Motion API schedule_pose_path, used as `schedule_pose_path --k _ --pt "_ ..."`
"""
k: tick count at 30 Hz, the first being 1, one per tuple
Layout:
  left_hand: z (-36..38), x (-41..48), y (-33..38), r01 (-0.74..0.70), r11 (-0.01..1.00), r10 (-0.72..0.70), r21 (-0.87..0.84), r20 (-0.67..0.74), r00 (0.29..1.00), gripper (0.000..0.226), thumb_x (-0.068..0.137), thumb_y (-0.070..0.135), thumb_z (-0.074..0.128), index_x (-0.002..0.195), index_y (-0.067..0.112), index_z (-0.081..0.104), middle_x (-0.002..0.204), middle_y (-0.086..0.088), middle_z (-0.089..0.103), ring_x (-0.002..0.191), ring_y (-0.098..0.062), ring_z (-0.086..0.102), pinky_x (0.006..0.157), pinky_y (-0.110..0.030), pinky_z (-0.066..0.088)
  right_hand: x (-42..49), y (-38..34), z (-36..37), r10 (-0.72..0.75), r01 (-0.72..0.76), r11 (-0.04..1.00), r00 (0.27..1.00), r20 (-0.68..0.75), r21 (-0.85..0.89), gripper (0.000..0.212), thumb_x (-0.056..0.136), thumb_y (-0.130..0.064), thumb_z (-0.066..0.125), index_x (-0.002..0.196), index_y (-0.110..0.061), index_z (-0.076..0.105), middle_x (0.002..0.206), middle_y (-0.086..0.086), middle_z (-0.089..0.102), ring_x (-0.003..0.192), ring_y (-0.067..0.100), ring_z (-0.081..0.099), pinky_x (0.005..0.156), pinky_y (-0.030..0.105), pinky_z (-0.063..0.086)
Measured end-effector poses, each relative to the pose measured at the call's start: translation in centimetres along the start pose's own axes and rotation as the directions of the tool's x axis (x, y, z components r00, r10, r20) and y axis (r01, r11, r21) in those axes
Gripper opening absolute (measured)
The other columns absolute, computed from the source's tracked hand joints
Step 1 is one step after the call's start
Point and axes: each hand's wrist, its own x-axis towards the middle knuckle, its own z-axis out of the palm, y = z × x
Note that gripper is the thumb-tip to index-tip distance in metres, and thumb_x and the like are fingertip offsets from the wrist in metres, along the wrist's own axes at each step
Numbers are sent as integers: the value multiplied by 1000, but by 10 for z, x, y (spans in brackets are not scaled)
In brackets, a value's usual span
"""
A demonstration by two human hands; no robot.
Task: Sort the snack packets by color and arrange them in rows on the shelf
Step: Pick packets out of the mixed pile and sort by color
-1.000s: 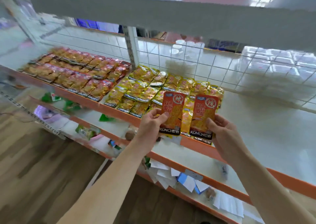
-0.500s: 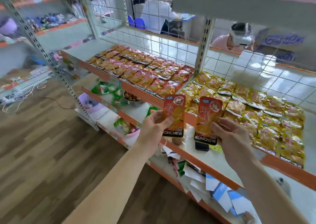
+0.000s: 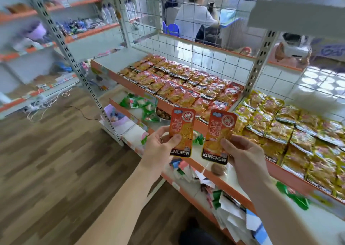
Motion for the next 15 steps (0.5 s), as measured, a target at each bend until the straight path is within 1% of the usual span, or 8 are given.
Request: schedule_pose_path --k 2,3,5,8,9,11,13,15 --pt "-9 16 4 -1 1000 2 24 -29 1000 28 89 8 72 116 12 66 104 -9 77 99 -30 73 96 -53 54 15 -1 12 -5 5 1000 1000 19 -3 16 80 -13 80 93 -18 72 84 1 77 80 30 66 79 43 54" --pt "-13 24 7 -3 999 4 35 -46 999 27 89 10 74 115 15 66 106 -9 76 100 -31 73 98 -55 53 22 -3 20 -5 6 1000 999 35 -10 18 79 -13 81 95 -16 72 89 4 77 83 27 69 82 41 55" --pt "-22 41 15 2 999 2 49 -90 996 25 89 13 74 113 19 67 107 -7 76 102 -31 72 98 -56 53 37 -8 38 -1 1 1000 997 77 -10 23 79 -13 81 100 -12 72 92 6 75 83 20 71 78 34 55" --pt "-29 71 28 2 999 3 48 -120 993 24 89 12 72 112 17 69 108 -10 76 102 -33 72 98 -58 52 59 -16 58 -10 12 1000 996 92 -16 17 81 -8 79 94 -16 71 82 -1 73 75 11 69 70 22 52" --pt "-30 80 31 -2 999 8 46 -132 991 24 89 12 72 113 15 69 108 -11 75 103 -35 71 98 -60 51 65 -19 64 -16 18 1000 996 91 -20 16 82 -8 79 93 -17 71 82 -2 73 74 10 68 69 21 52" --pt "-32 96 37 5 999 2 49 -146 989 25 89 12 72 113 14 68 108 -12 75 103 -36 71 97 -62 51 77 -25 71 -8 10 1000 997 77 -24 16 83 -9 78 95 -16 71 87 1 74 77 12 69 69 22 51" --pt "-35 107 42 11 999 -3 52 -152 988 24 89 11 72 112 14 67 105 -11 76 101 -33 72 96 -59 53 86 -28 78 3 -1 999 997 80 -34 16 83 -10 78 97 -15 71 91 5 75 79 15 69 66 22 50" --pt "-37 116 45 14 998 -6 54 -141 990 24 89 13 72 112 14 67 104 -10 76 100 -31 73 96 -56 54 93 -30 88 22 -17 998 996 89 -52 17 84 -11 78 98 -15 71 95 6 75 83 17 70 69 25 52"
